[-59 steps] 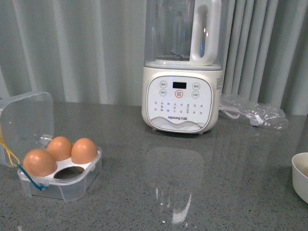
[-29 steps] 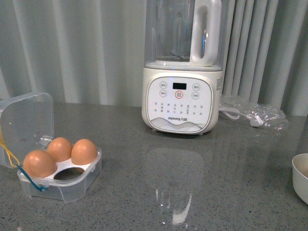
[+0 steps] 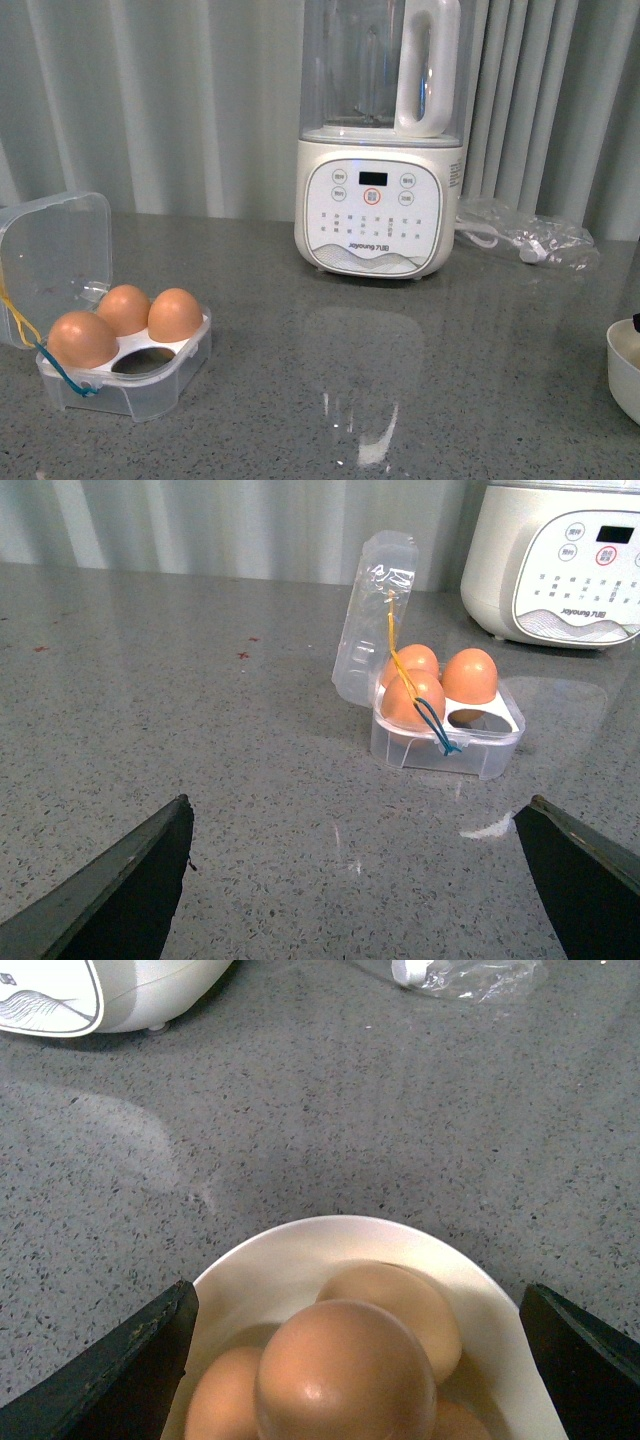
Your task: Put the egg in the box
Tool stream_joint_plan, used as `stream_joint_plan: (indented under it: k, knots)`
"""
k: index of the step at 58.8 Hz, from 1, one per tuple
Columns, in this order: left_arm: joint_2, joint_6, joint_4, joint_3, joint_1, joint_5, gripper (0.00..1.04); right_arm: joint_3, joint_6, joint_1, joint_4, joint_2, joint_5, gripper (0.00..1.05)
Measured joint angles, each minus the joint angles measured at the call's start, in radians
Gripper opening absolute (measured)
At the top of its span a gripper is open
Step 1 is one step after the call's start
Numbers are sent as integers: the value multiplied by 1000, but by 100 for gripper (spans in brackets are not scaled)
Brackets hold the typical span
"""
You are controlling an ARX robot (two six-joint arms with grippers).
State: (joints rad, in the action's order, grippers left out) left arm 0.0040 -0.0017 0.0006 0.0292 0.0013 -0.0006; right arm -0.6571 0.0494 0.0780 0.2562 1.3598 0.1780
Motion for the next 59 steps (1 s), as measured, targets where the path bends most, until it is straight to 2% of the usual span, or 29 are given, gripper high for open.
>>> stream_joint_plan:
  k: [18,21,32,34,59]
  knots:
    - [0,0,0,0,0,0,98,16,1,8,11,0,11,97]
    - [0,0,0,0,0,0,98,17,4,9,13,-1,11,89]
    - [0,0,0,0,0,0,98,19,18,9,13,-5,19,48]
    - [0,0,0,0,0,0,98,19,23,9,13,-8,20,44]
    - [0,0,0,0,0,0,98,-12,34,-17,-40,-111,27,43]
